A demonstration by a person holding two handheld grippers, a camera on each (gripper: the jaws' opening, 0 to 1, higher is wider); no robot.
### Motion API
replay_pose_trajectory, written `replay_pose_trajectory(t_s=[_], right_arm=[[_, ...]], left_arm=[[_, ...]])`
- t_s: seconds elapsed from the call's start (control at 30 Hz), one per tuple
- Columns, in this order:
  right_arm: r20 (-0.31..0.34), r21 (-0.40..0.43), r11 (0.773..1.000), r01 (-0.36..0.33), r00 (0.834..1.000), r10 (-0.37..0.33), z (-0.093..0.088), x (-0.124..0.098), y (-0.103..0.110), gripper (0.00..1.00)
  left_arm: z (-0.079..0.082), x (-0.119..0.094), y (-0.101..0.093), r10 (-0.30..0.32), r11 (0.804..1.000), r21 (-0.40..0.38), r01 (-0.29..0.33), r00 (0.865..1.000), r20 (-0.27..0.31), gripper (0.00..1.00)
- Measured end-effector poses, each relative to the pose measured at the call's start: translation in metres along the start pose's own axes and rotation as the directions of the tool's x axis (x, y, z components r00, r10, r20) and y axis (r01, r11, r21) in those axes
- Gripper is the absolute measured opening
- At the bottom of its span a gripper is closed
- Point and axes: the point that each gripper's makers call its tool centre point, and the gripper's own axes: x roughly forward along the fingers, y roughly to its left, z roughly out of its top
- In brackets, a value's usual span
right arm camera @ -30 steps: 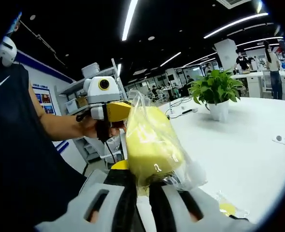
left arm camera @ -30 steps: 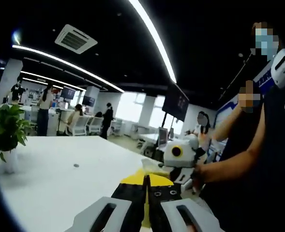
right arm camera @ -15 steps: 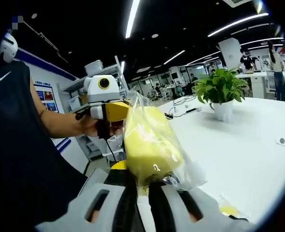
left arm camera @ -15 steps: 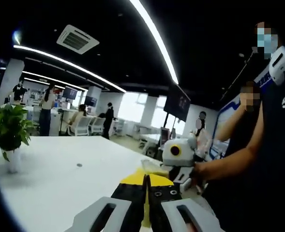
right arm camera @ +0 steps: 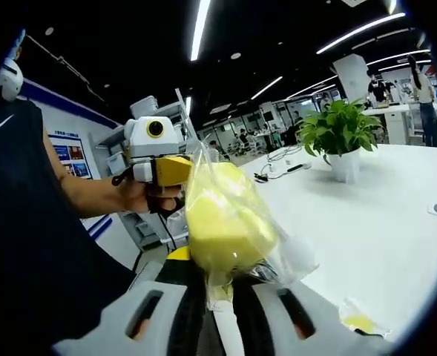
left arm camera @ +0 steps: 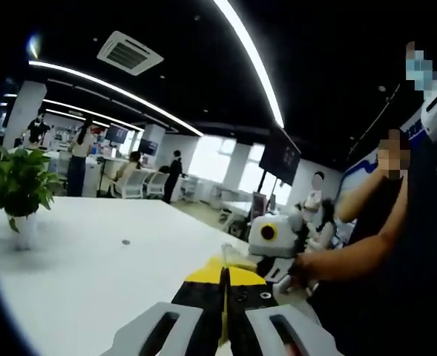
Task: Compare the silicone blocks by pressing each to a similar depth, holding the contact briefly, and releasing to observe deformation and rebound differences across the visible hardness samples.
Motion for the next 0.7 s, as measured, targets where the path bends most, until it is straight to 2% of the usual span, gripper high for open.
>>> replay_pose_trajectory(t_s=[0.17, 0.47, 0.57, 0.63, 0.7], right_arm=[[0.003, 0.002, 1.0, 0.011, 1.0, -0.011, 0.001, -0.002, -0.003, 0.11], [0.073, -0.085, 0.994, 0.069, 0.995, -0.063, 0.017, -0.007, -0.011, 0.16], [0.055, -0.099, 0.981, 0.168, 0.985, -0.163, 0.012, -0.014, -0.03, 0.27], [0.079, -0.111, 0.975, 0.192, 0.98, -0.184, 0.014, -0.02, -0.033, 0.38], [0.107, -0.126, 0.959, 0.252, 0.965, -0.24, 0.019, -0.031, -0.043, 0.5]], left_arm=[[0.001, 0.003, -0.001, 0.001, 1.0, -0.016, 0.0, 1.0, 0.008, 0.0], [0.016, 0.006, -0.006, 0.002, 0.999, -0.052, 0.001, 0.998, 0.067, 0.0], [0.021, 0.008, -0.003, 0.016, 0.999, -0.029, -0.013, 0.997, 0.081, 0.0], [0.02, 0.009, 0.002, 0.019, 0.999, -0.042, -0.016, 0.997, 0.075, 0.0], [0.02, 0.009, 0.006, 0.026, 0.999, -0.04, -0.023, 0.997, 0.077, 0.0]])
